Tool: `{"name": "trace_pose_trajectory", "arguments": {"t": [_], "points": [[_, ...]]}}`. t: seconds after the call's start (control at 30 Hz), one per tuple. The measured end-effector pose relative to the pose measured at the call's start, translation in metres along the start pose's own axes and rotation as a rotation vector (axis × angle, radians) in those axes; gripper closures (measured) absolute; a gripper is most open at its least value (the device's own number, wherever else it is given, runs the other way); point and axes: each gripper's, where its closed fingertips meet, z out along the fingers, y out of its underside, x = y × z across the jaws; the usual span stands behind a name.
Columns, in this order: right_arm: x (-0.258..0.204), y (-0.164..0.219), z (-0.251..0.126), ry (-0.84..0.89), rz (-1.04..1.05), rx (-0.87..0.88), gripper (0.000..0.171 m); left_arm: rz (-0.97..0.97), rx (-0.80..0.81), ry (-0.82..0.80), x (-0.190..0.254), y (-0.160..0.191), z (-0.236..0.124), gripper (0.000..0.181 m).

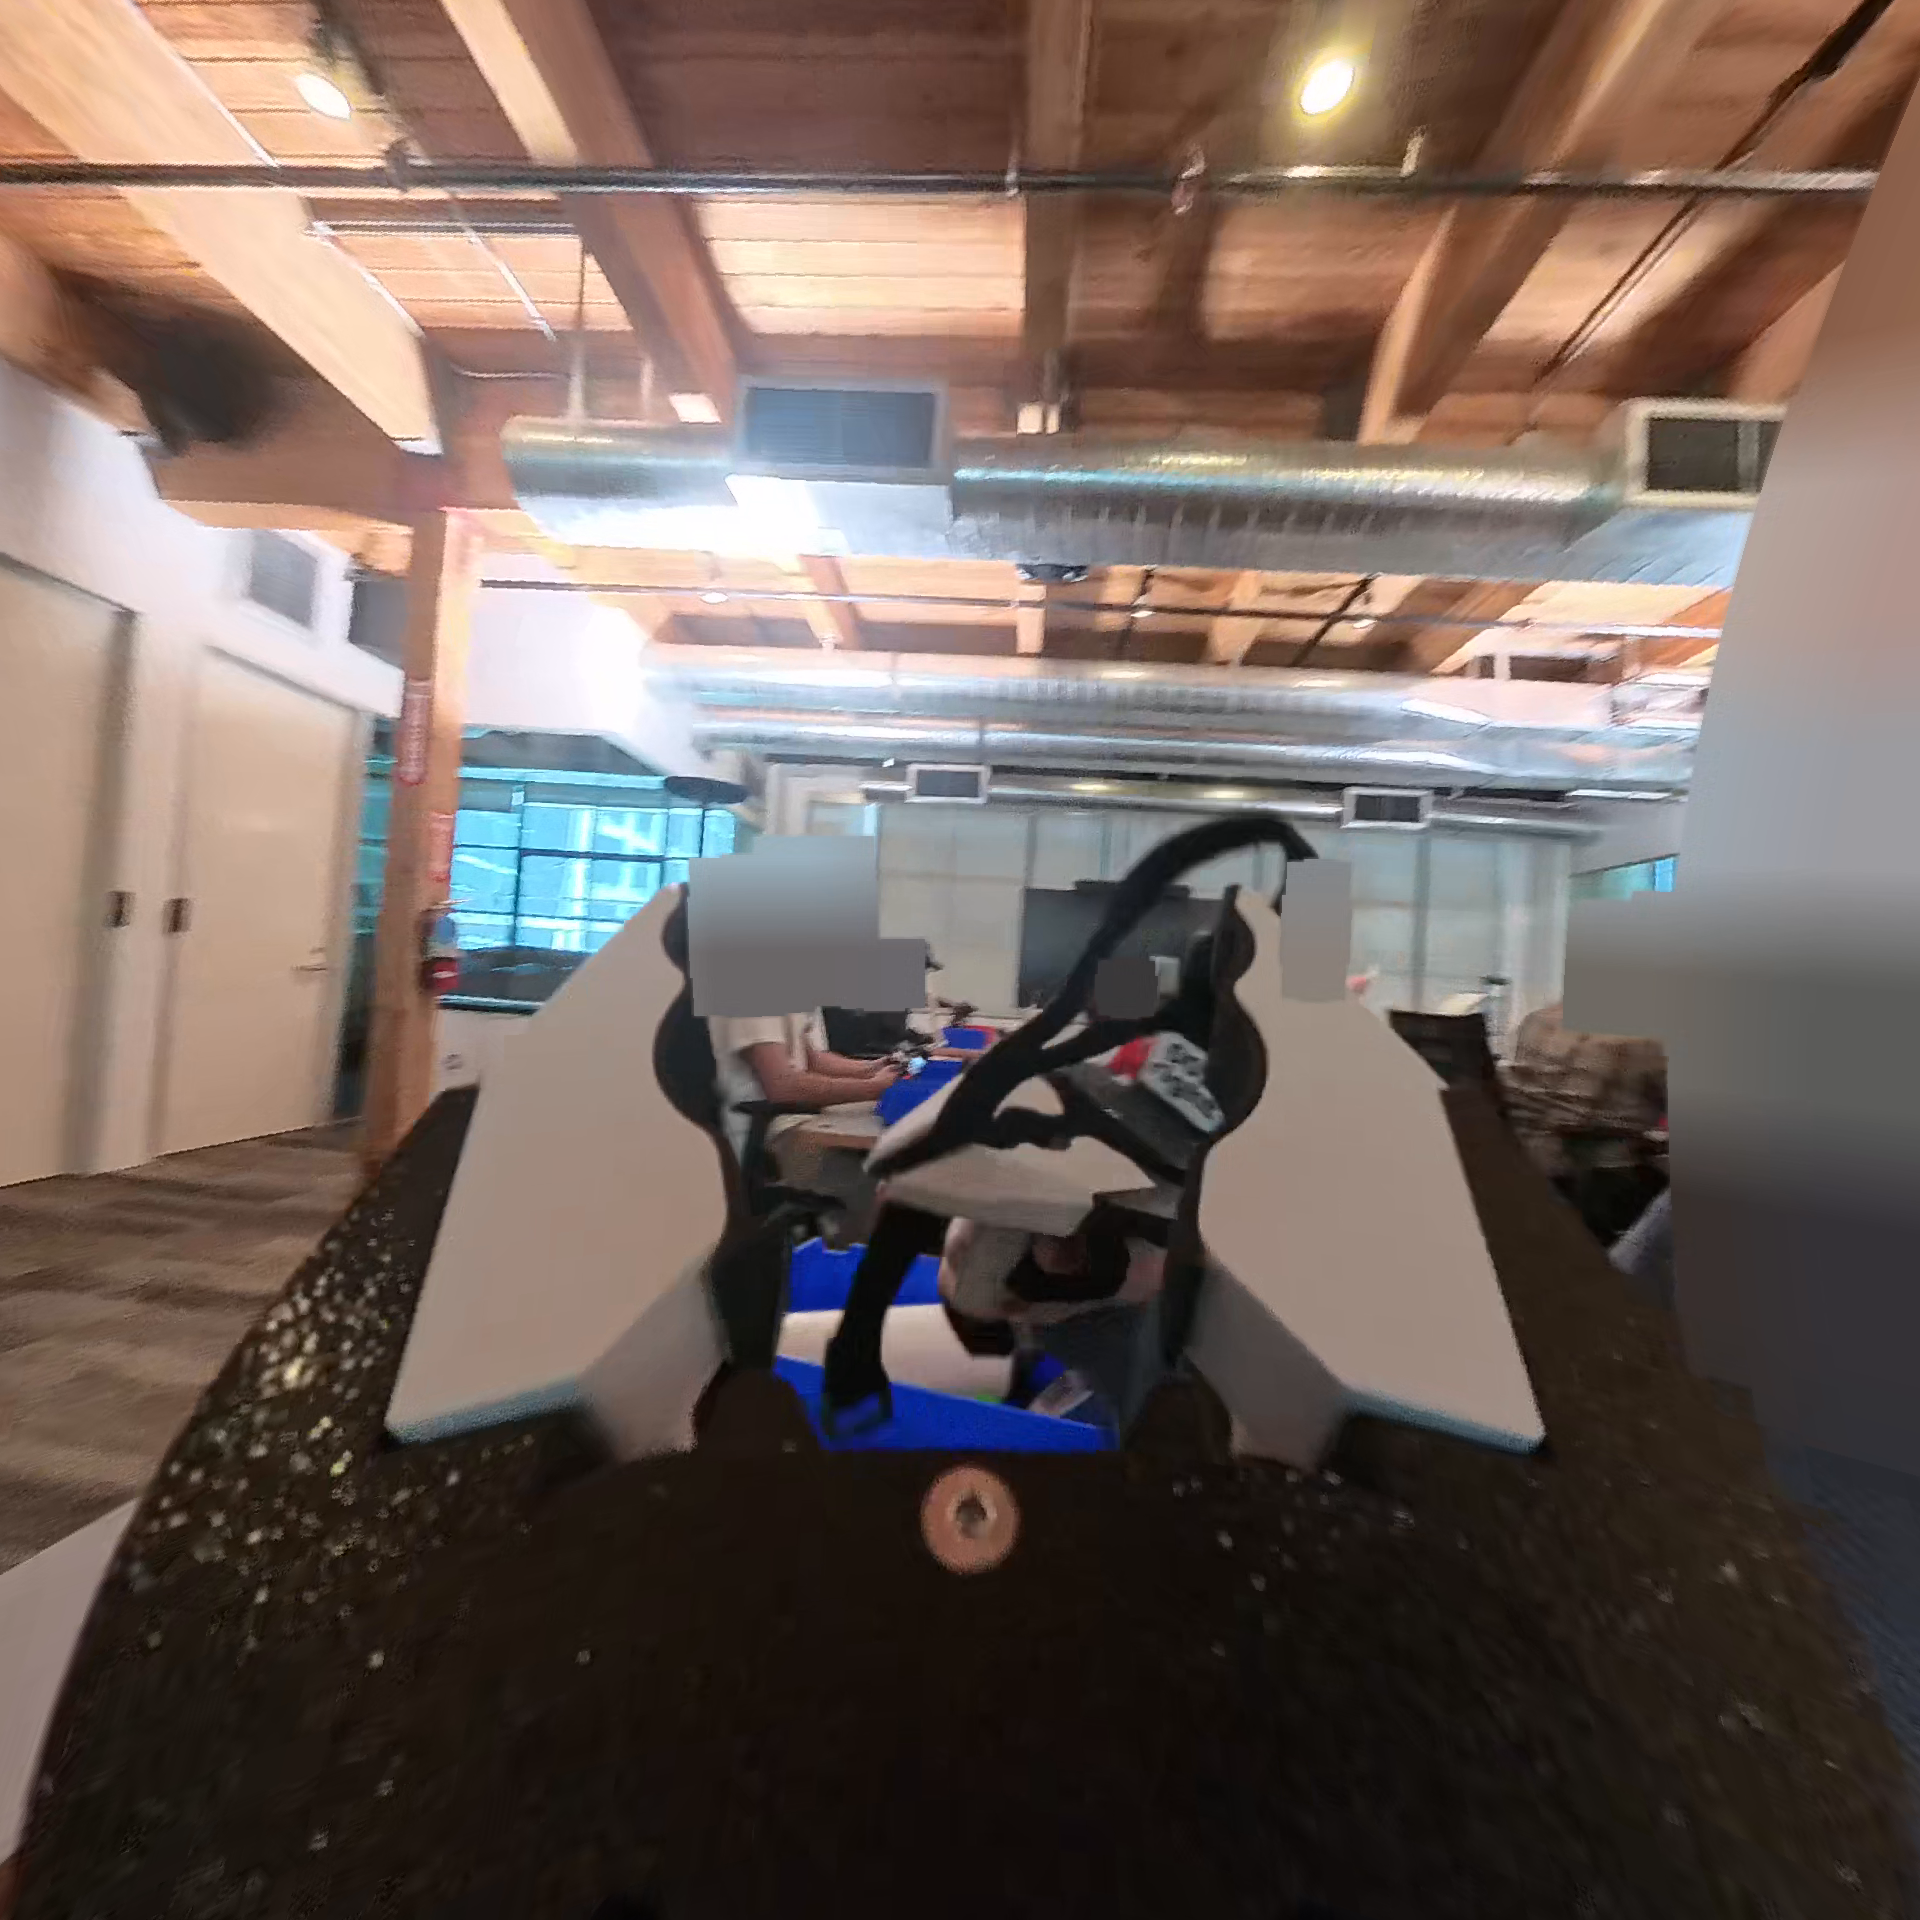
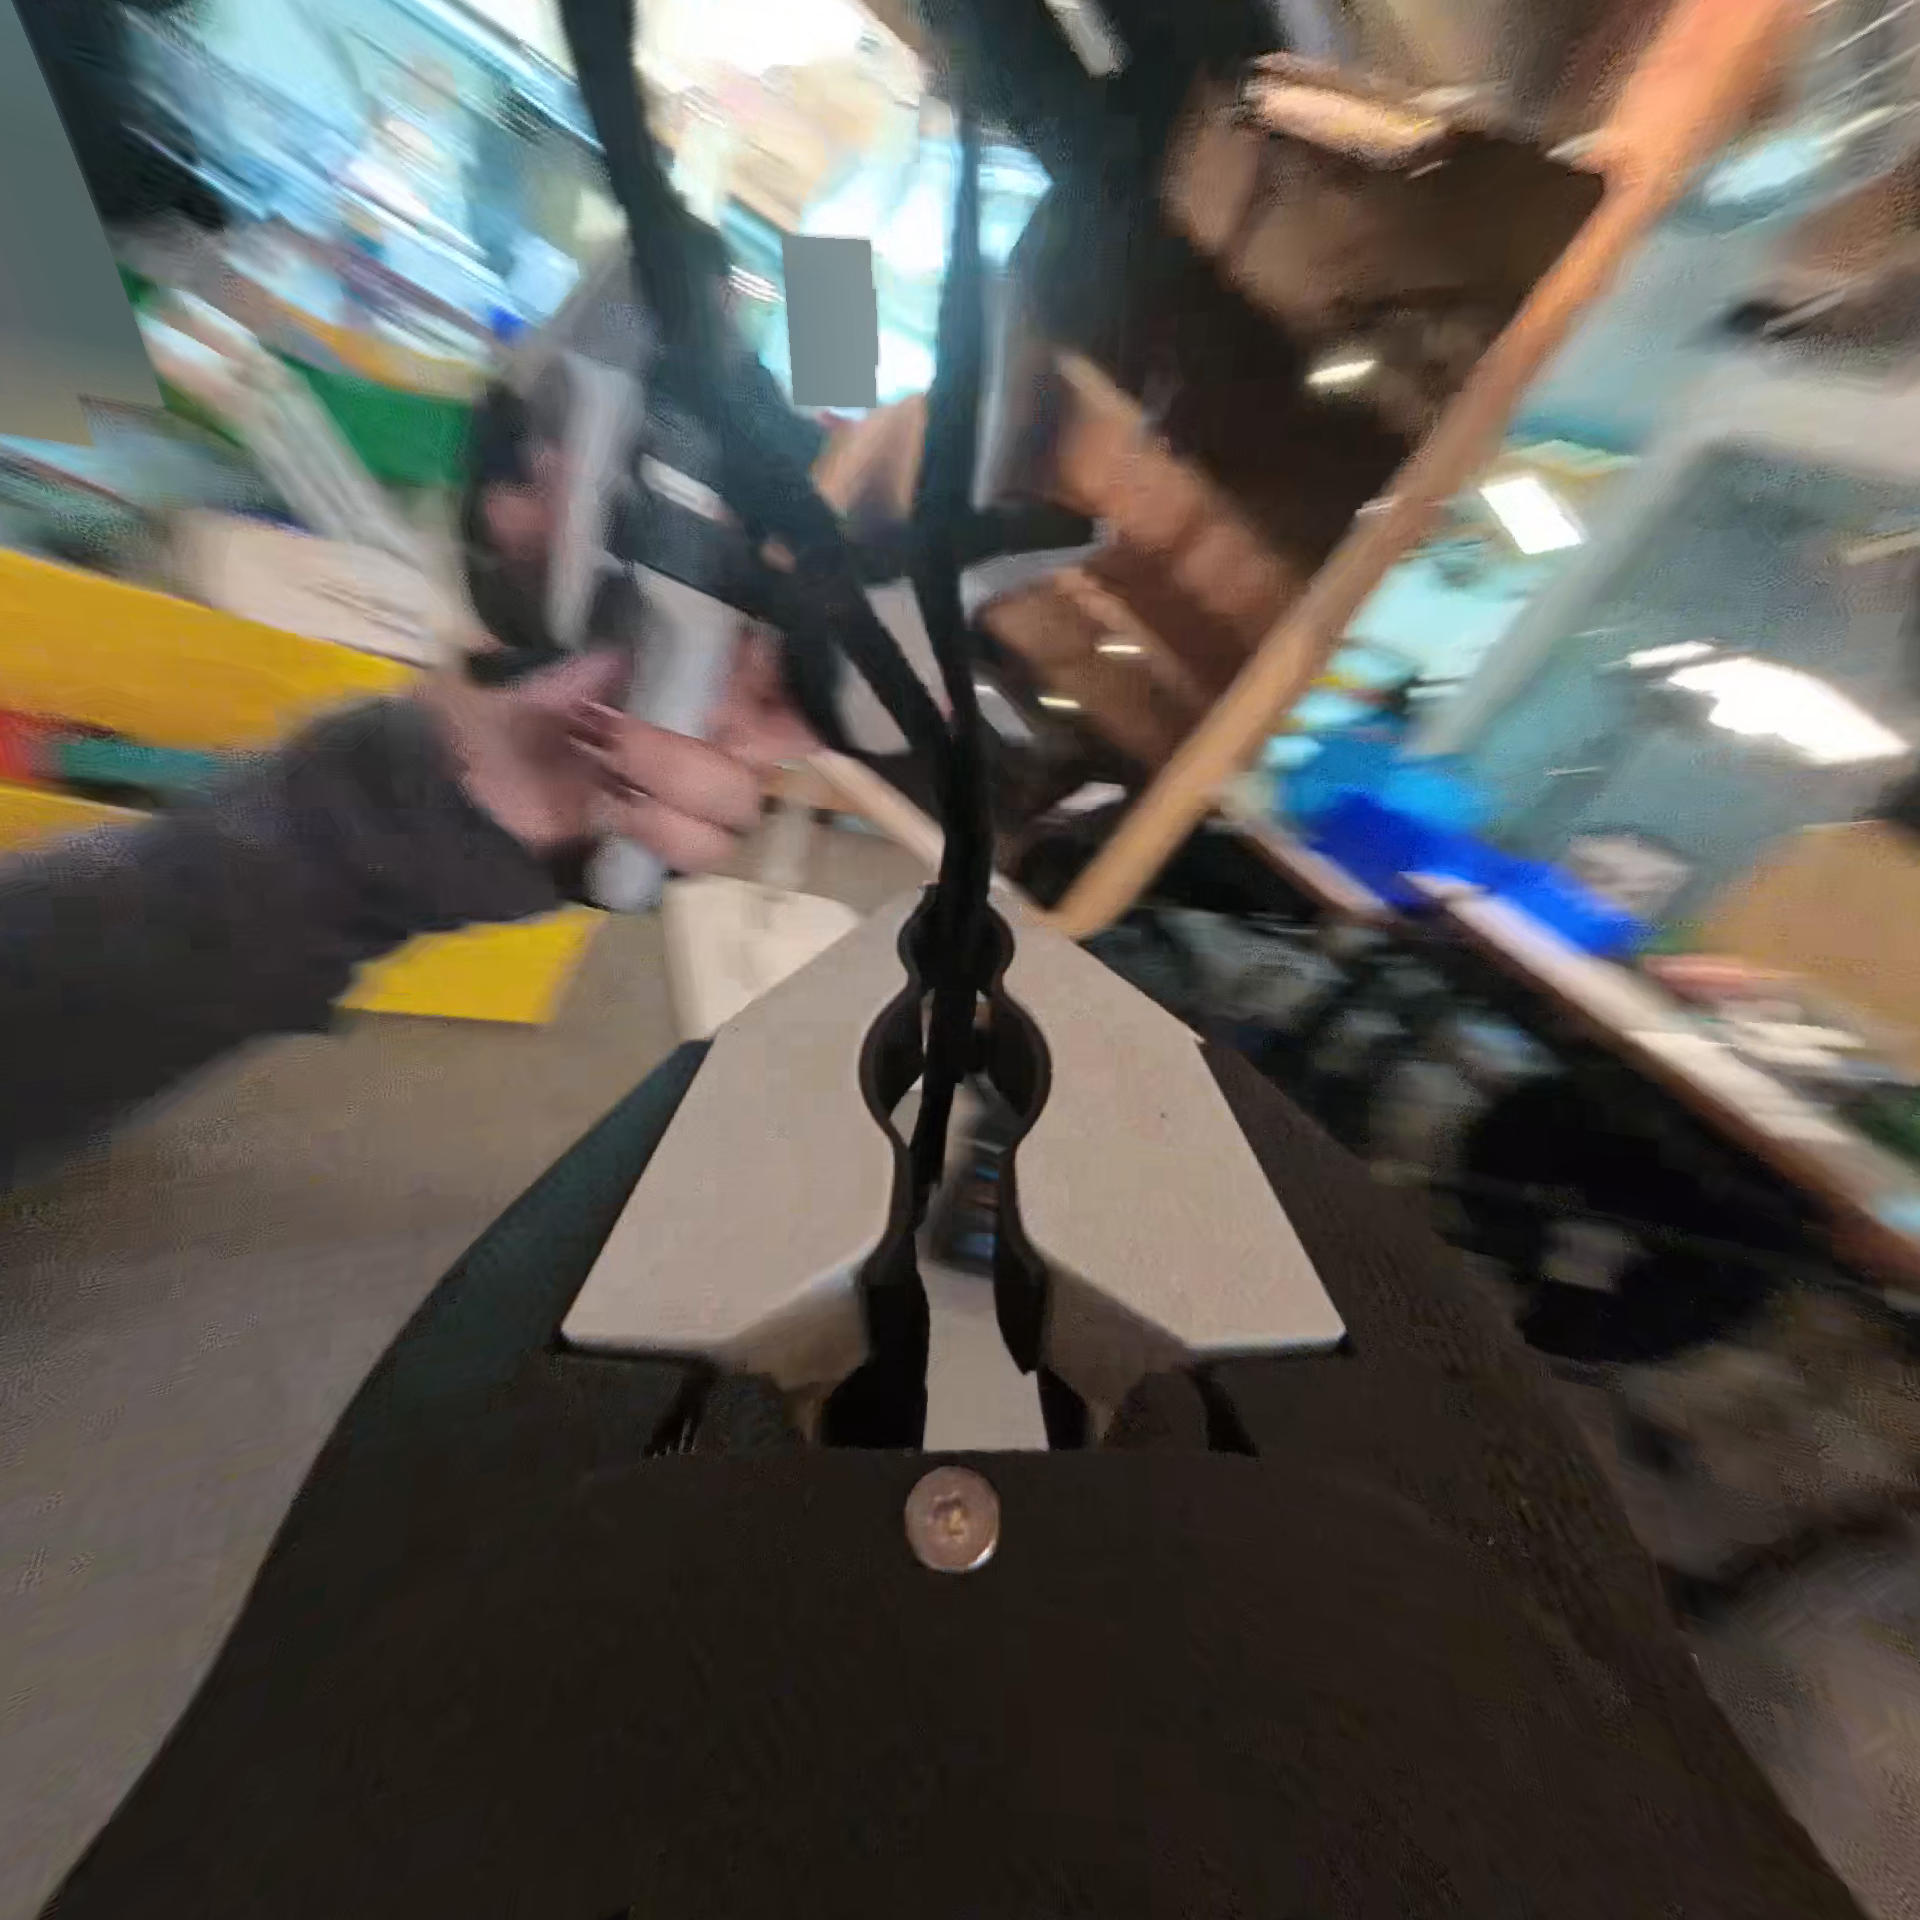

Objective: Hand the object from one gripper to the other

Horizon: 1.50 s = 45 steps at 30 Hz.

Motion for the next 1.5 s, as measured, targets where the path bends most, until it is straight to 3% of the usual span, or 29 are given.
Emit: {"name": "trace_pose_trajectory", "arguments": {"t": [0.03,0.2,0.23,0.3,0.4,0.5,0.53,0.57,0.7,0.83,0.97,1.07,1.13,1.23,1.37,1.5], "points": [[0.013,0.001,-0.002,0.105,-0.101,-0.022,0.169,0.029,-0.016,-0.021,0.000,0.000,0.000,0.082],[0.034,-0.029,-0.015,0.521,-0.747,0.032,0.168,0.112,-0.325,-0.130,0.001,0.037,0.007,0.063],[0.032,-0.035,-0.018,0.583,-0.879,0.040,0.169,0.037,-0.404,-0.170,-0.003,0.049,0.005,0.071],[0.028,-0.041,-0.021,0.669,-1.079,0.034,0.168,-0.179,-0.501,-0.100,0.011,0.070,0.005,0.074],[0.021,-0.043,-0.021,0.712,-1.230,0.036,0.168,-0.305,-0.502,-0.007,0.020,0.079,0.009,0.106],[0.011,-0.046,-0.021,0.702,-1.268,0.081,0.168,-0.298,-0.528,0.071,0.029,0.087,0.011,0.166],[0.012,-0.046,-0.021,0.701,-1.265,0.077,0.167,-0.291,-0.525,0.127,0.037,0.086,0.011,0.177],[0.012,-0.044,-0.020,0.692,-1.258,0.075,0.165,-0.265,-0.528,0.139,0.039,0.086,0.012,0.178],[0.010,-0.037,-0.017,0.523,-0.979,0.146,0.123,-0.006,-0.439,0.047,0.021,0.073,0.016,0.179],[0.009,-0.055,-0.036,0.295,-0.462,0.374,0.121,0.269,-0.310,0.047,0.017,0.053,0.012,0.179],[0.004,-0.063,-0.042,-0.149,0.266,0.455,0.119,0.394,-0.265,0.170,0.038,0.055,0.011,0.179],[-0.017,-0.074,-0.053,-0.515,0.579,0.524,0.120,0.397,-0.313,0.196,0.039,0.069,0.014,0.179],[-0.022,-0.077,-0.055,-0.591,0.633,0.538,0.130,0.377,-0.302,0.222,0.043,0.071,0.016,0.179],[-0.020,-0.071,-0.046,-0.504,0.583,0.491,0.146,0.385,-0.310,0.239,0.045,0.074,0.016,0.179],[-0.023,-0.066,-0.044,-0.487,0.559,0.428,0.149,0.413,-0.336,0.255,0.049,0.077,0.014,0.178],[-0.024,-0.070,-0.047,-0.482,0.524,0.442,0.170,0.414,-0.333,0.266,0.052,0.076,0.015,0.179]]}}
